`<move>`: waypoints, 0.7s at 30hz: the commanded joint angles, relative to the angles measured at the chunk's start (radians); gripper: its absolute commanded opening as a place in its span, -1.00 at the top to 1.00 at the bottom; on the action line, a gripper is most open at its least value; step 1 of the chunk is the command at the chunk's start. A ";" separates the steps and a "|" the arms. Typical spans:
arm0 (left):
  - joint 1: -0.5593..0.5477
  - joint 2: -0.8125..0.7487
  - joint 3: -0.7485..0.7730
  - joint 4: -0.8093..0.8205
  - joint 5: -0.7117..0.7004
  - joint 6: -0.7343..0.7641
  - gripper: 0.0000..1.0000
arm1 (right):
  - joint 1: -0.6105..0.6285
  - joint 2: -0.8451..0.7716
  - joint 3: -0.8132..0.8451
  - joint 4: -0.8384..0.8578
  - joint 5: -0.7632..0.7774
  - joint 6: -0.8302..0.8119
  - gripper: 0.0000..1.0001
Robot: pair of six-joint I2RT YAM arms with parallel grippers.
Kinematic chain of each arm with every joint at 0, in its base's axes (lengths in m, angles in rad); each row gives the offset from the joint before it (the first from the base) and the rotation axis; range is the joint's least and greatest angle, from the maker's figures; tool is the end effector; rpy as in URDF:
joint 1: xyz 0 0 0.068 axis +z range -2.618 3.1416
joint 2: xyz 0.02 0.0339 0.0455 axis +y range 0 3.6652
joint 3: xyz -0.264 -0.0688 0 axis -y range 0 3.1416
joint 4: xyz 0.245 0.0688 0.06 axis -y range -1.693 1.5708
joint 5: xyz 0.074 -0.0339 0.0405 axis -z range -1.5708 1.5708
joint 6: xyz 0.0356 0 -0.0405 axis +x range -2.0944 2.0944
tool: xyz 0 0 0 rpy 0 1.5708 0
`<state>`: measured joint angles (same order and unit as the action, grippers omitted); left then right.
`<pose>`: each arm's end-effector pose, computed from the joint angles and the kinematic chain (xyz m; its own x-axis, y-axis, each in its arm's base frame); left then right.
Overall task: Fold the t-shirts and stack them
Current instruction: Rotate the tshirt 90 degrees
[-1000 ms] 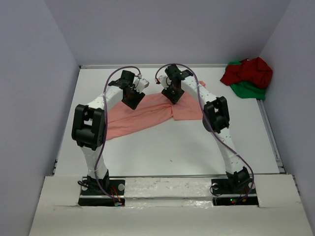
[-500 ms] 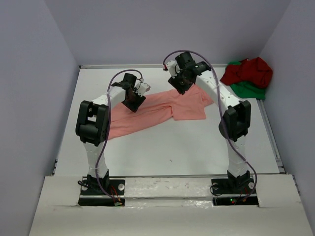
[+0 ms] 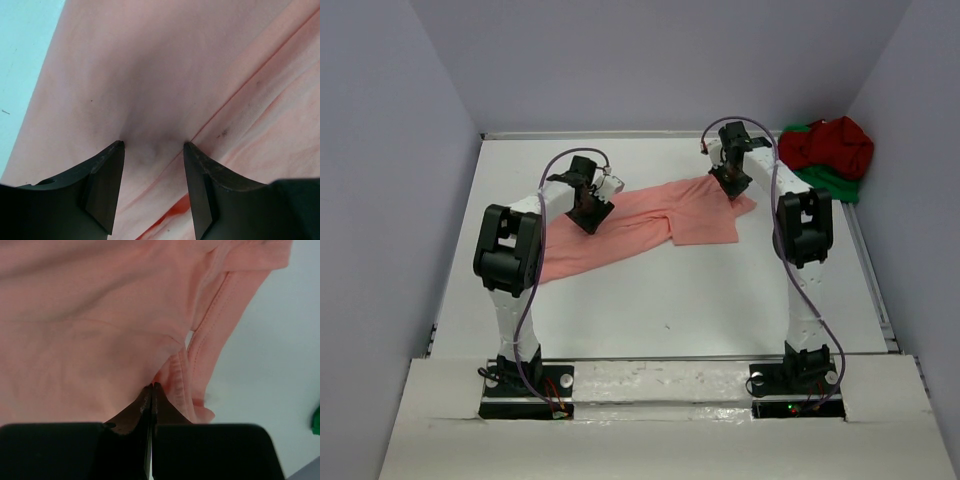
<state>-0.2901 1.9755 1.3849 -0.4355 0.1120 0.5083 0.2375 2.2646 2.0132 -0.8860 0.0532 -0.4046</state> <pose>0.3989 -0.1232 0.1760 -0.5506 0.6691 -0.4992 0.6957 0.6983 0.1687 0.4738 0.1127 0.2142 -0.7269 -0.5804 -0.3670 -0.5432 0.8130 -0.2097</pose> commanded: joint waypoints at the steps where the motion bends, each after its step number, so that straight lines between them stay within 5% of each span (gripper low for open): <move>1: 0.016 -0.047 -0.021 -0.003 -0.023 0.022 -0.20 | -0.004 0.042 0.065 0.016 -0.001 0.013 1.00; 11: 0.025 0.003 -0.012 -0.058 -0.028 0.029 -0.04 | -0.004 0.133 0.111 -0.011 -0.023 0.015 1.00; 21: 0.025 0.097 0.040 -0.290 -0.012 0.030 0.21 | -0.004 0.216 0.243 -0.044 -0.015 0.000 1.00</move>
<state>-0.2775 2.0125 1.4391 -0.5316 0.1127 0.5182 0.2245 2.4367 2.1696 -0.9138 0.0444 -0.3996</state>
